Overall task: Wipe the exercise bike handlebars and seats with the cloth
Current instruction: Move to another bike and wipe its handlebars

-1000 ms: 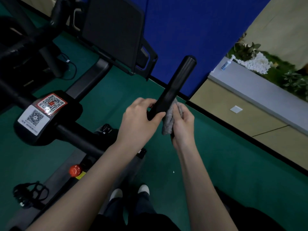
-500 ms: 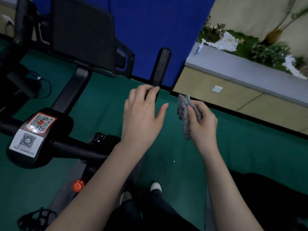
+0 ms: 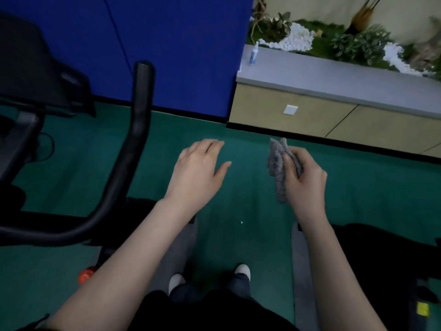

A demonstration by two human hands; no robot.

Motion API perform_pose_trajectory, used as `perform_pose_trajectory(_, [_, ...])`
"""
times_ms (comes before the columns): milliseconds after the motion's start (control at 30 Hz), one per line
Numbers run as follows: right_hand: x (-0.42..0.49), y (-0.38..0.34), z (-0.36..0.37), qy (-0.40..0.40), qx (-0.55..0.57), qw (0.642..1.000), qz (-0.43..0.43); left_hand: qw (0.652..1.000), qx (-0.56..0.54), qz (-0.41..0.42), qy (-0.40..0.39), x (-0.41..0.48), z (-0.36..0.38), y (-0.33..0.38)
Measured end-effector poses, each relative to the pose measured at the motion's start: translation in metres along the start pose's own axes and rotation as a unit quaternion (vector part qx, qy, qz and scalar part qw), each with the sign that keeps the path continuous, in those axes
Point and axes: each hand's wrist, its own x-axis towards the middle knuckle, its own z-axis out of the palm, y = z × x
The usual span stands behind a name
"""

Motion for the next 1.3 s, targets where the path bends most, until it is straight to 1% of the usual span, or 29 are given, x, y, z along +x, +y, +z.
perform_pose_trajectory(133, [0.01,0.044,-0.047,0.011,-0.005,1.0,0.005,0.997,0.015,-0.001,-0.079,0.013,0.046,0.028])
perform_pose_trajectory(267, [0.012,0.09,-0.086,0.009,-0.004,1.0,0.014,0.986,0.053,-0.015,-0.155,0.018,0.095,0.046])
perform_pose_trajectory(467, [0.01,0.149,-0.13,0.009,0.0,0.997,0.07,0.971,0.083,-0.05,-0.217,0.021,0.15,0.062])
perform_pose_trajectory(633, [0.026,0.174,-0.144,0.021,0.007,0.994,0.109,0.956,0.115,-0.071,-0.262,0.032,0.172,0.062])
perform_pose_trajectory(800, [0.066,0.184,-0.134,0.024,0.012,0.992,0.119,0.961,0.114,-0.063,-0.243,0.069,0.184,0.058])
perform_pose_trajectory(900, [0.103,0.186,-0.116,0.013,0.0,0.994,0.104,0.97,0.096,-0.061,-0.216,0.107,0.192,0.054])
perform_pose_trajectory(1033, [0.164,0.179,-0.079,-0.034,-0.005,0.997,0.072,0.978,0.072,-0.068,-0.185,0.165,0.197,0.042])
perform_pose_trajectory(1133, [0.217,0.168,-0.045,-0.081,-0.004,0.996,0.047,0.982,0.059,-0.092,-0.156,0.208,0.191,0.022])
perform_pose_trajectory(1300, [0.29,0.151,0.002,-0.117,0.006,0.993,-0.004,0.982,0.062,-0.139,-0.113,0.256,0.17,-0.012])
